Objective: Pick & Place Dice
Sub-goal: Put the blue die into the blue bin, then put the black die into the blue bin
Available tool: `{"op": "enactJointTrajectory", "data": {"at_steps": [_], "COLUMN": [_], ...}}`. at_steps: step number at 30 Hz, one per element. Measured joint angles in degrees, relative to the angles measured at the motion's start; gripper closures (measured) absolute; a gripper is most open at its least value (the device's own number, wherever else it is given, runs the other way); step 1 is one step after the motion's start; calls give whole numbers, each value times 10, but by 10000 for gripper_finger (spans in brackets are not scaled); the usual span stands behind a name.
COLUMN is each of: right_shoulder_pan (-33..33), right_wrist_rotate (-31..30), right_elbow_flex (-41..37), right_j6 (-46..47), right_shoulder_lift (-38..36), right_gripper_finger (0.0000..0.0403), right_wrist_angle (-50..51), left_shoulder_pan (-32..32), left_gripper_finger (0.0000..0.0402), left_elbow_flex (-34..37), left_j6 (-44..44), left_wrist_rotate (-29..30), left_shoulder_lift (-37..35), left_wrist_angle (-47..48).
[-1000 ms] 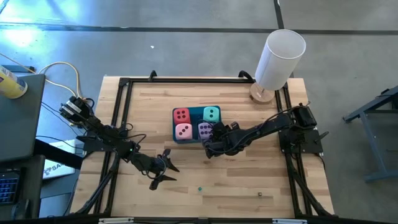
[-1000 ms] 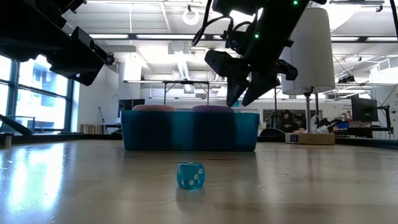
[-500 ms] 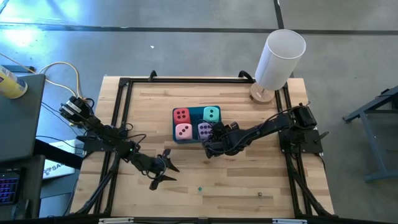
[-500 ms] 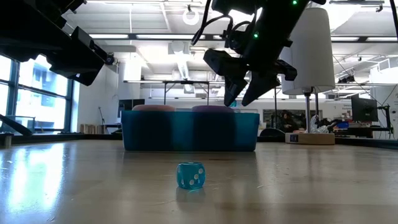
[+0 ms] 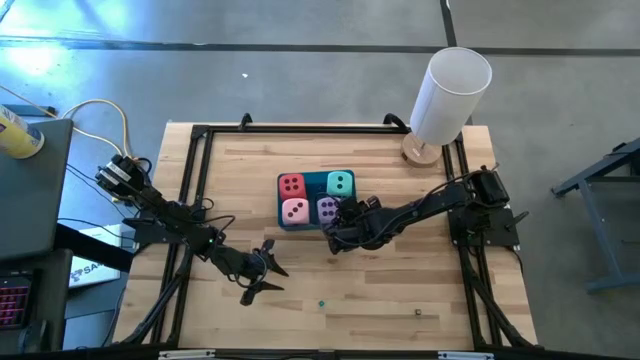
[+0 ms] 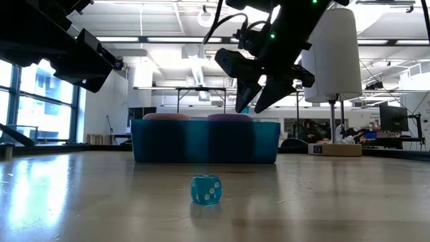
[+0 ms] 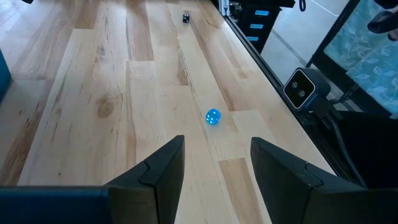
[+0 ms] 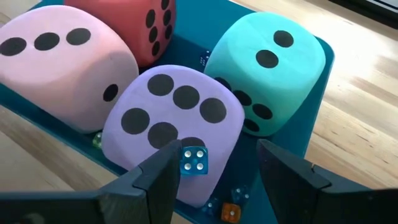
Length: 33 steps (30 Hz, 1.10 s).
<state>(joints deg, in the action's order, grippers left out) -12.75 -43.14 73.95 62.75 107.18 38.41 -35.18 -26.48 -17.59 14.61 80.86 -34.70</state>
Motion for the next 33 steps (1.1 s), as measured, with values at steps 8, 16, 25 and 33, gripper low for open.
{"op": "enactJointTrajectory", "data": {"at_steps": [8,16,25,33], "right_shoulder_pan": [0,0,0,-4], "right_wrist_rotate": [2,2,-20,-24], "right_elbow_flex": [0,0,3,1], "right_j6": [2,3,31,29], "right_shoulder_lift": [0,0,27,26], "right_gripper_finger": [201,201,201,201], "right_wrist_angle": [10,18,51,26], "left_shoulder_pan": [0,0,0,0], "left_gripper_finger": [223,223,223,223], "left_elbow_flex": [0,0,0,0], "left_j6": [0,0,0,0], "left_wrist_rotate": [0,0,0,0], "left_shoulder_lift": [0,0,0,0], "left_wrist_angle": [0,0,0,0]}}
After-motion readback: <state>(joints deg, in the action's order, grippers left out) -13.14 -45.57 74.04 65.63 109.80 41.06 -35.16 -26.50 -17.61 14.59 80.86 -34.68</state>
